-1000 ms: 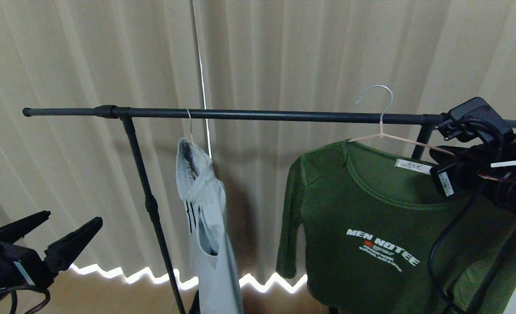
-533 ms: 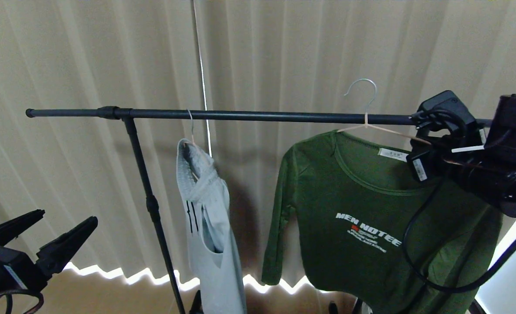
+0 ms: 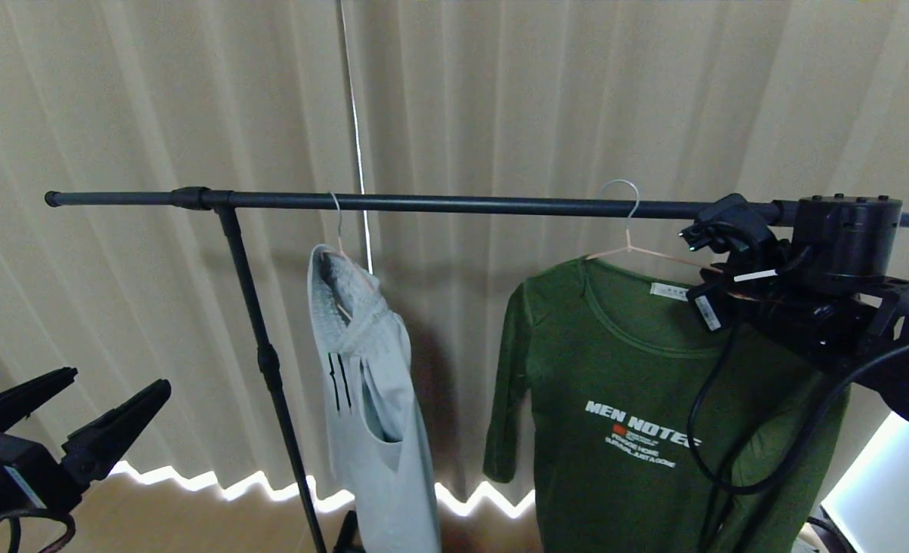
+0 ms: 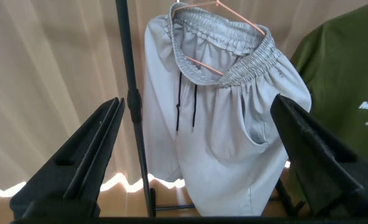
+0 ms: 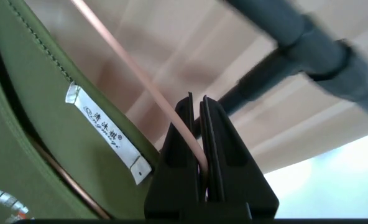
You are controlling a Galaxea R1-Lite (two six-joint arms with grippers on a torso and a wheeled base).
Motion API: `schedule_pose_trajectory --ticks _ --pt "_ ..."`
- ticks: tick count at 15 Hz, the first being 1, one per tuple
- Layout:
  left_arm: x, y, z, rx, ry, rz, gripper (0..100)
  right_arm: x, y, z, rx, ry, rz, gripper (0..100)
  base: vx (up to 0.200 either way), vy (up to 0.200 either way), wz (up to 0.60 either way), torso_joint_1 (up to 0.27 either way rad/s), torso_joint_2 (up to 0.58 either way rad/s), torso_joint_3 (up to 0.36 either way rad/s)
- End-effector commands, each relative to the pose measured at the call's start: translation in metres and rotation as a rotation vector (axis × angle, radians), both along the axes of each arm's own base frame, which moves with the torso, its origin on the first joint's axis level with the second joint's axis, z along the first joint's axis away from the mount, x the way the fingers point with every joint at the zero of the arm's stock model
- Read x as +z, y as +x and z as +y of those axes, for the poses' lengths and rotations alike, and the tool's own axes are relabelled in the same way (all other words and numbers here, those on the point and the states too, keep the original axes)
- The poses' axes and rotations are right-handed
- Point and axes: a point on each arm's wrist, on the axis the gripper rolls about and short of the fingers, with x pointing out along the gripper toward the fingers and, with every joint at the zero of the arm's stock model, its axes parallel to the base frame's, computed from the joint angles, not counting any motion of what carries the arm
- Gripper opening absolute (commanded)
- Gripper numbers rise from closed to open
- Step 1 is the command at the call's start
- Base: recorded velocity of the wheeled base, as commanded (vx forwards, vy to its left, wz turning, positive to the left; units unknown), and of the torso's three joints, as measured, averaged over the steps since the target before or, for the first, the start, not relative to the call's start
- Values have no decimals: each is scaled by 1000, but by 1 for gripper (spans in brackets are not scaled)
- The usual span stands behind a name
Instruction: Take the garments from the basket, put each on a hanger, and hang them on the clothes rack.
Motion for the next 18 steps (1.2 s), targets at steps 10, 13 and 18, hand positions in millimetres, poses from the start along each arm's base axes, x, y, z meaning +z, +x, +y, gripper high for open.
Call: schedule_pose_trajectory --ticks 10,13,18 --pt "0 0 0 1 0 0 100 -10 -2 20 66 -8 31 0 0 0 0 0 0 0" --pt "0 0 0 3 -1 -1 100 -11 -4 23 78 -8 35 100 0 0 0 0 0 0" --pt "1 -2 0 5 -2 -12 100 -21 -8 22 138 33 -48 100 0 0 0 0 0 0"
